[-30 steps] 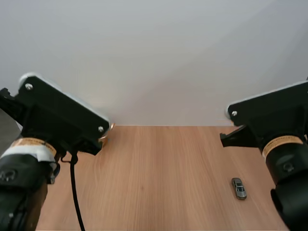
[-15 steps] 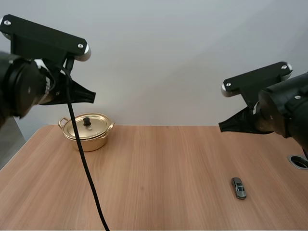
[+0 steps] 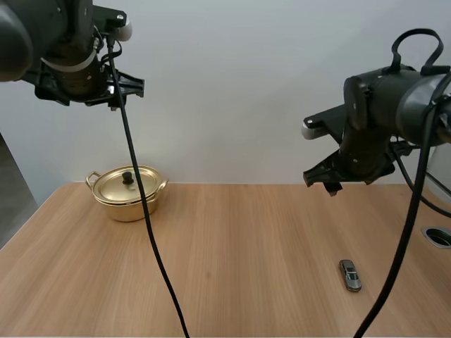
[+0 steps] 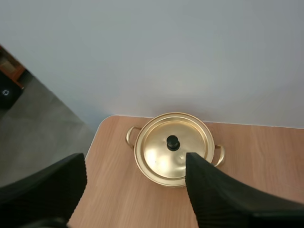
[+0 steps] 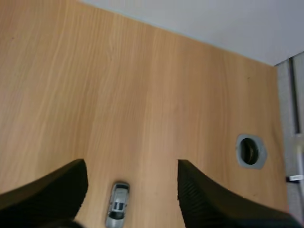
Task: Open the pot, put the car inside, and close it
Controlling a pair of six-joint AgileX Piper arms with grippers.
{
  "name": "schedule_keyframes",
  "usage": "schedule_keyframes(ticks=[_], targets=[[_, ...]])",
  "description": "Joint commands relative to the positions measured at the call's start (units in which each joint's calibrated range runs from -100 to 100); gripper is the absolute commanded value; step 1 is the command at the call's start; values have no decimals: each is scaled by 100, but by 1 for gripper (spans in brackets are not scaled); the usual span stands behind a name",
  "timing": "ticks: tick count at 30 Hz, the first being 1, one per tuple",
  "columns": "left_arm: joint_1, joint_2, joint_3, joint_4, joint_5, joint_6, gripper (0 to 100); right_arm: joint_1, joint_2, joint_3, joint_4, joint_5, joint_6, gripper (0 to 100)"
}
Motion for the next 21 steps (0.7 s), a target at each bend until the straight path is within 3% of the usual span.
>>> schedule_keyframes(ticks=[1, 11, 21], targets=[[4, 2133, -567, -304, -760, 863, 100, 1, 86, -766, -697, 20, -91, 100], [4, 3514, -567, 469, -1715, -91, 100, 1, 74, -1074, -666, 519, -82, 100], [4, 4507, -567, 653, -2608, -279, 100, 1, 74, -1074, -666, 923, -74, 100]])
